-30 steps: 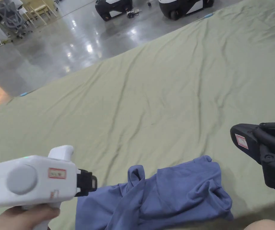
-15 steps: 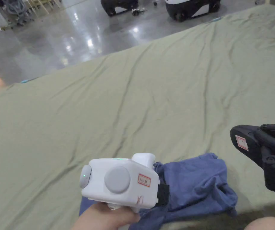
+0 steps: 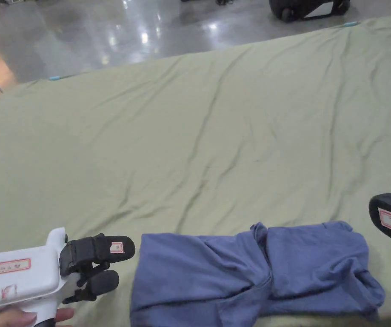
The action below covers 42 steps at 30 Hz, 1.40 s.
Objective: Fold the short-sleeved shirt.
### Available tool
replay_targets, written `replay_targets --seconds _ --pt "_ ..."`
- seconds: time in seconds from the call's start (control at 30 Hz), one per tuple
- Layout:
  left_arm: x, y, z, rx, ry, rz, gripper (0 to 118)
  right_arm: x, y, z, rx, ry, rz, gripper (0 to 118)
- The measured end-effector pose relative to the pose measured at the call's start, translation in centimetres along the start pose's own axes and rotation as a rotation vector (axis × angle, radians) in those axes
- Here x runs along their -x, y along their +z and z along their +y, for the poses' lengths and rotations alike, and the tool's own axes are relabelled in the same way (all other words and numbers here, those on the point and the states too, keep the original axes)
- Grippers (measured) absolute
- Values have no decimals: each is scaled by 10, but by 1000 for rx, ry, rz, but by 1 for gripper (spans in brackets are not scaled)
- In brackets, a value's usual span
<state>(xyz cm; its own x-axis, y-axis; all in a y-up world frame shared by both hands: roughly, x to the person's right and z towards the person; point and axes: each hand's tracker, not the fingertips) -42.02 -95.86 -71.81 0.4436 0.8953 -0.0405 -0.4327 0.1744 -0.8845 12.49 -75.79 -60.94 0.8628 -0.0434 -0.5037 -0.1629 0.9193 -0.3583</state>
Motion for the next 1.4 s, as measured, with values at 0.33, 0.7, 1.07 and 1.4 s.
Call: replay_targets --seconds 0.33,0.7,1.07,1.4 --pt "-13 -86 1 165 -255 126 7 16 -20 5 62 5 -41 0" --pt "-20 -20 20 115 -278 176 7 36 -20 17 30 30 -12 0" --pt "-145 55 38 107 -319 589 7 18 -12 -1 -45 -17 57 0" --pt "-251 -100 -15 263 -384 707 7 -18 31 -26 -85 -61 46 0"
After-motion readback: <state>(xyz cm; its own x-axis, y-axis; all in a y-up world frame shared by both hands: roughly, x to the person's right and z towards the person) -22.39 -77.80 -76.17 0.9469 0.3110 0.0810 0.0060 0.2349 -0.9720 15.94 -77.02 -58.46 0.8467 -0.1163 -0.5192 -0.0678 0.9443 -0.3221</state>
